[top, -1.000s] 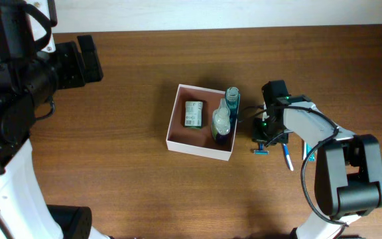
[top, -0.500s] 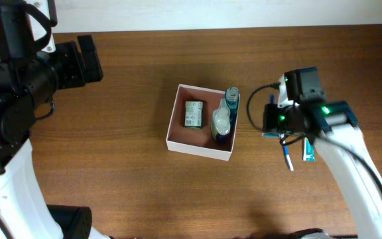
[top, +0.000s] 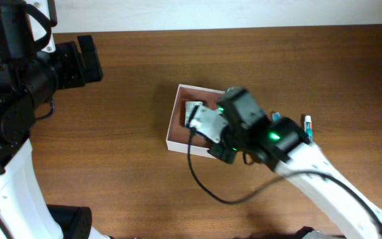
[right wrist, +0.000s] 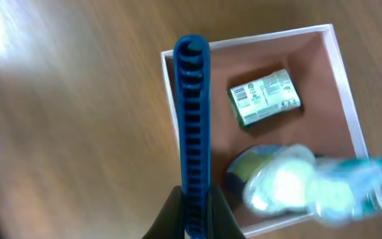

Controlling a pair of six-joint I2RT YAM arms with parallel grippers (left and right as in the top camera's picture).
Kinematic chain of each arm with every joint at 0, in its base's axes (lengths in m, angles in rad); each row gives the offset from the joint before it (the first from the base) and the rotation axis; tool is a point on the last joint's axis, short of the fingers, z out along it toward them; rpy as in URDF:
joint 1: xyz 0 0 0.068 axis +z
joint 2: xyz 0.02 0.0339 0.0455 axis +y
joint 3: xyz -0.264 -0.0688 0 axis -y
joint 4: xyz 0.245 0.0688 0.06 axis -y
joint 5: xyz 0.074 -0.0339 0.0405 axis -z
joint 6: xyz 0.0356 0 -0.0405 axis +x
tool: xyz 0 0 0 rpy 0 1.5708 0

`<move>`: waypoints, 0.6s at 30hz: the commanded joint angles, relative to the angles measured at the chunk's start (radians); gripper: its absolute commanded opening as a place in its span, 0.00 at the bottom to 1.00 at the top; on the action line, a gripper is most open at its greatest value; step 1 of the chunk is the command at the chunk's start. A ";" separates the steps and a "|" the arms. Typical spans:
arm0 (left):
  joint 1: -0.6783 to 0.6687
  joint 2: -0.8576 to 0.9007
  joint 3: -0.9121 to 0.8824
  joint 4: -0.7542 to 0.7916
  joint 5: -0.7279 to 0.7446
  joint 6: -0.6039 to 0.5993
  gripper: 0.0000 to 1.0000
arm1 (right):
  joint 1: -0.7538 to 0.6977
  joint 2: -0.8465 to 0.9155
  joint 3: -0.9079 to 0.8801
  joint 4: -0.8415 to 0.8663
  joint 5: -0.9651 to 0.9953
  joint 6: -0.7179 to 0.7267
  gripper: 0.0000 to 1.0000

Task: Pack container
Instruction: 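Carry the razor into the box and release it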

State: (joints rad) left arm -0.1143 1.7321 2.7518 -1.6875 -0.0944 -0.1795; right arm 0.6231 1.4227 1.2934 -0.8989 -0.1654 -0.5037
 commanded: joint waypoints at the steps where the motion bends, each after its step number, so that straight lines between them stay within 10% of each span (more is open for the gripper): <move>1: 0.006 0.003 0.000 0.000 -0.008 0.010 0.99 | -0.002 0.110 -0.001 0.048 0.071 -0.158 0.04; 7: 0.006 0.003 0.000 0.000 -0.008 0.010 0.99 | -0.002 0.238 -0.001 0.172 0.152 -0.173 0.08; 13: 0.006 0.003 0.000 0.000 -0.008 0.010 0.99 | 0.005 0.187 0.029 0.139 0.152 -0.034 0.58; 18: 0.006 0.003 0.000 0.000 -0.008 0.010 0.99 | -0.045 0.079 0.099 0.034 0.152 0.296 0.56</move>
State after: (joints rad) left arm -0.1143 1.7321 2.7518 -1.6875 -0.0948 -0.1791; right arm 0.6117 1.6001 1.3243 -0.8478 -0.0250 -0.4404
